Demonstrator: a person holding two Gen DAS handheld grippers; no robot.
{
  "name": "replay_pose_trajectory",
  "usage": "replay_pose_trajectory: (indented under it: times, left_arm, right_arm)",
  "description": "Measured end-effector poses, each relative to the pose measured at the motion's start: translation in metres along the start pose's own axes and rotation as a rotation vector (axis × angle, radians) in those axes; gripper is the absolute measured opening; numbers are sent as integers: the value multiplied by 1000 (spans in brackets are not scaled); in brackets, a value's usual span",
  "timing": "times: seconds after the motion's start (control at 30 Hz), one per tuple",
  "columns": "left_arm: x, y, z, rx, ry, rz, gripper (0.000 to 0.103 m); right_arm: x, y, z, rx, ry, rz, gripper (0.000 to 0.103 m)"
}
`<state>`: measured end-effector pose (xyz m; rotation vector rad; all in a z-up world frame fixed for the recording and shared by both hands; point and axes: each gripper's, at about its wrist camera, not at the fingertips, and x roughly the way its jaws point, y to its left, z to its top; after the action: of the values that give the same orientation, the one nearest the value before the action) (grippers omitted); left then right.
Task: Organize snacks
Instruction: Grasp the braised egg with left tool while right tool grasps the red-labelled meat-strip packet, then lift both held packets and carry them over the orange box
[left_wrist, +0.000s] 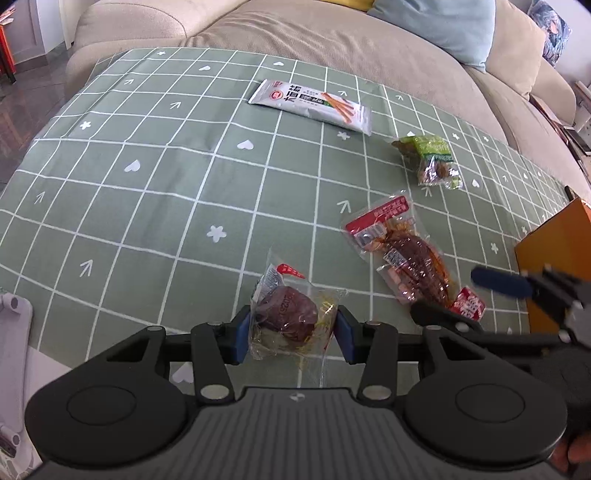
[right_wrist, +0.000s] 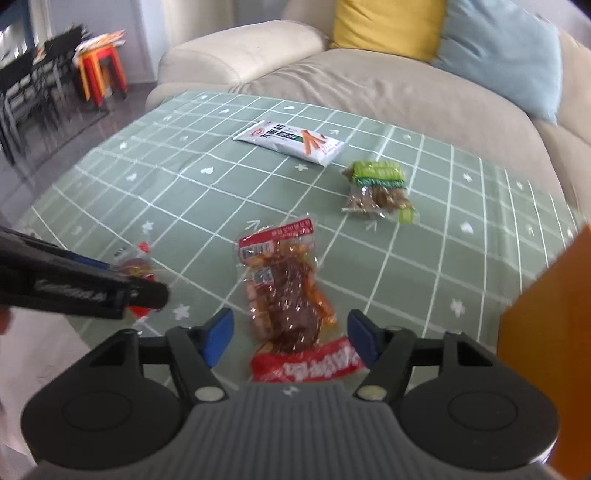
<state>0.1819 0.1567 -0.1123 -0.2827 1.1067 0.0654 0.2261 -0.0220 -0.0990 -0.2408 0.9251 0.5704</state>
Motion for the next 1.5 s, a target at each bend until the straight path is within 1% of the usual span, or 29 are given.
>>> replay_pose_trajectory:
  times: [0.03, 0.07, 0.23, 0.33, 0.4, 0.47, 0.5, 0.7, 0.87, 1.0, 1.1, 1.2, 1.3, 1.4, 1.5]
  left_arm:
    - [0, 1, -1, -2, 3, 1, 52]
    - [0, 2, -1, -5, 5, -1, 52]
    - [0, 2, -1, 0, 4, -8, 52]
    - [-1, 1, -3, 4, 5, -10, 52]
    - [-1, 0, -4, 6, 9, -9, 52]
    - [-2, -1, -5, 8, 13, -8, 52]
    - [-3, -2, -7, 9, 14, -6, 52]
    - [-8, -7, -19, 22, 30, -2, 51]
    - [-16, -12, -33, 39, 51, 1, 51]
    - [-23, -23, -42, 93, 76, 32, 51]
    - [-30, -27, -48, 103, 74, 34, 51]
    - [-38, -32, -53, 120, 68, 32, 51]
    - [-44, -40, -57, 143, 67, 40, 51]
    - [-52, -50, -60, 176, 52, 71, 51]
    - [-61, -61, -59, 213, 46, 84, 51]
  right_arm:
    - [5, 0, 3, -10, 2, -2, 78]
    - [7, 0, 4, -18, 0, -5, 82]
    - [28, 2, 16, -20, 37, 14, 82]
    - [37, 2, 16, -7, 64, 4, 79]
    - [35, 5, 14, -11, 55, -11, 75]
    - [30, 8, 10, -16, 49, -13, 66]
    - [29, 10, 8, -16, 55, -17, 66]
    - [12, 20, -8, 18, 97, -47, 59]
    - [-11, 26, -35, 44, 130, -64, 56]
    - [-26, 32, -51, 49, 166, -62, 52]
    - [-36, 35, -62, 47, 186, -62, 51]
    - [-46, 34, -72, 71, 194, -60, 50]
    - [-58, 33, -76, 93, 204, -52, 50]
    - [-72, 32, -74, 103, 214, -77, 50]
    - [-88, 28, -71, 117, 197, -80, 50]
